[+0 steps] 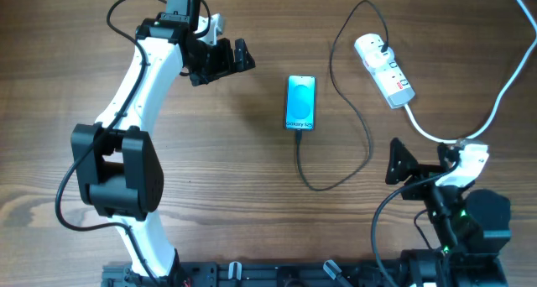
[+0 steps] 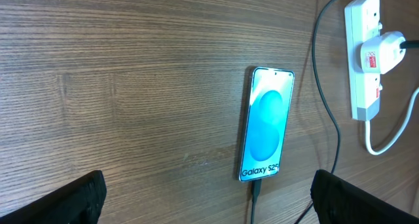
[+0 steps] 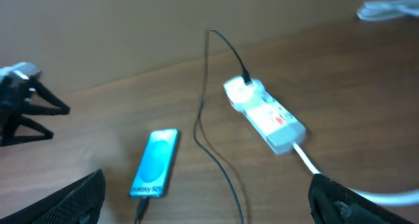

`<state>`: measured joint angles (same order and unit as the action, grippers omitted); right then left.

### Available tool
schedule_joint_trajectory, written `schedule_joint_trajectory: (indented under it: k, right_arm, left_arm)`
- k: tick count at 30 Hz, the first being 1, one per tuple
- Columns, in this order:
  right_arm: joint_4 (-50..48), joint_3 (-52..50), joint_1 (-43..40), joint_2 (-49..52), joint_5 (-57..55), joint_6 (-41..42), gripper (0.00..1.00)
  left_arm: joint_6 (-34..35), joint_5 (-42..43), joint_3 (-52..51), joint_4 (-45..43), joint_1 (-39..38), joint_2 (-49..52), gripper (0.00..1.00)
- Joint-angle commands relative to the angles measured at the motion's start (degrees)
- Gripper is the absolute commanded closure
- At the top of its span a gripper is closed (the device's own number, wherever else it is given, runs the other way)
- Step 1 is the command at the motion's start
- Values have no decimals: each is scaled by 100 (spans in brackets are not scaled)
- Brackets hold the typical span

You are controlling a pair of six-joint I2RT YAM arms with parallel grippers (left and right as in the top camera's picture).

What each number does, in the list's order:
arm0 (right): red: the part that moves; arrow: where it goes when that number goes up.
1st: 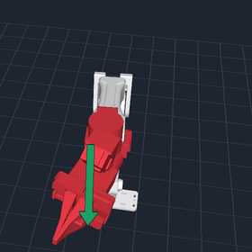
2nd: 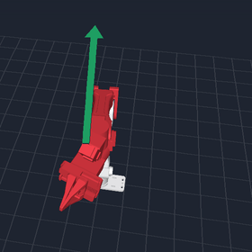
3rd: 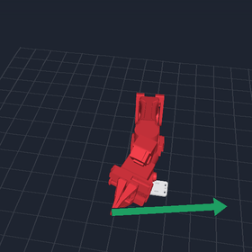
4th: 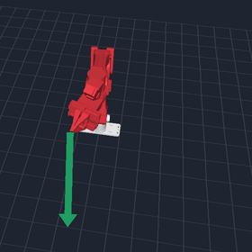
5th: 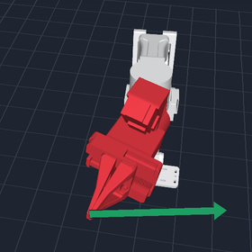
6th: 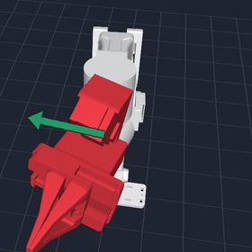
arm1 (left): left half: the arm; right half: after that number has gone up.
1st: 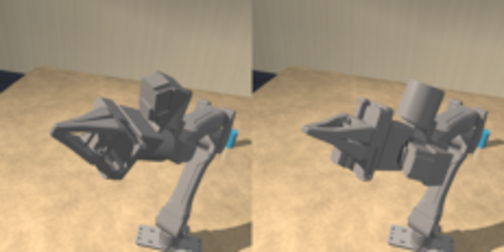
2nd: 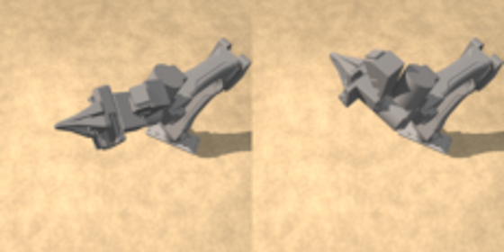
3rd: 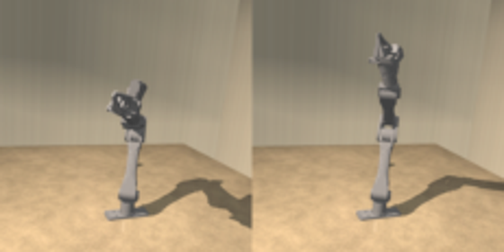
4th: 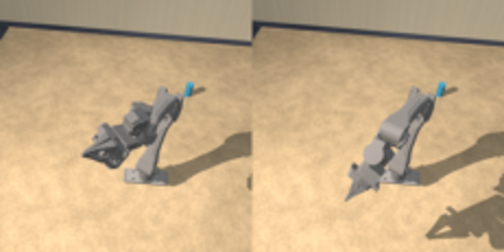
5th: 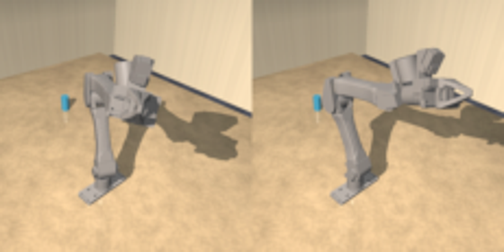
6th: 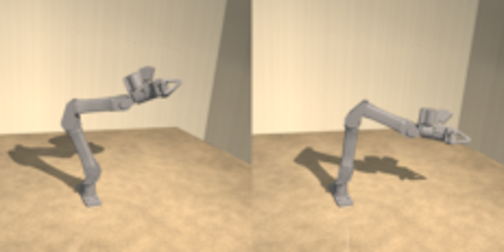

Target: Plug charger to phone and switch on socket

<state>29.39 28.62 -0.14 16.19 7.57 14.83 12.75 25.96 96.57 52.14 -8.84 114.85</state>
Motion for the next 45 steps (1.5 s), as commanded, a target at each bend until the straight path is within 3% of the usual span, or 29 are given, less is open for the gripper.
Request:
schedule_joint_trajectory:
  k: [1,22,30,45]
  right_arm:
    - [-389,-289,28,-249,310,-280,0]
    - [-2186,-1482,28,-935,328,-264,0]
    - [-3296,-2264,28,-1276,352,-111,0]
    - [-4148,-2835,28,-1600,275,-295,0]
  left_arm:
    - [-68,-35,-15,0,7,26,0]
    - [-68,-35,-15,0,7,26,0]
    - [-68,-35,-15,2,7,26,0]
    - [-68,-35,-15,2,7,26,0]
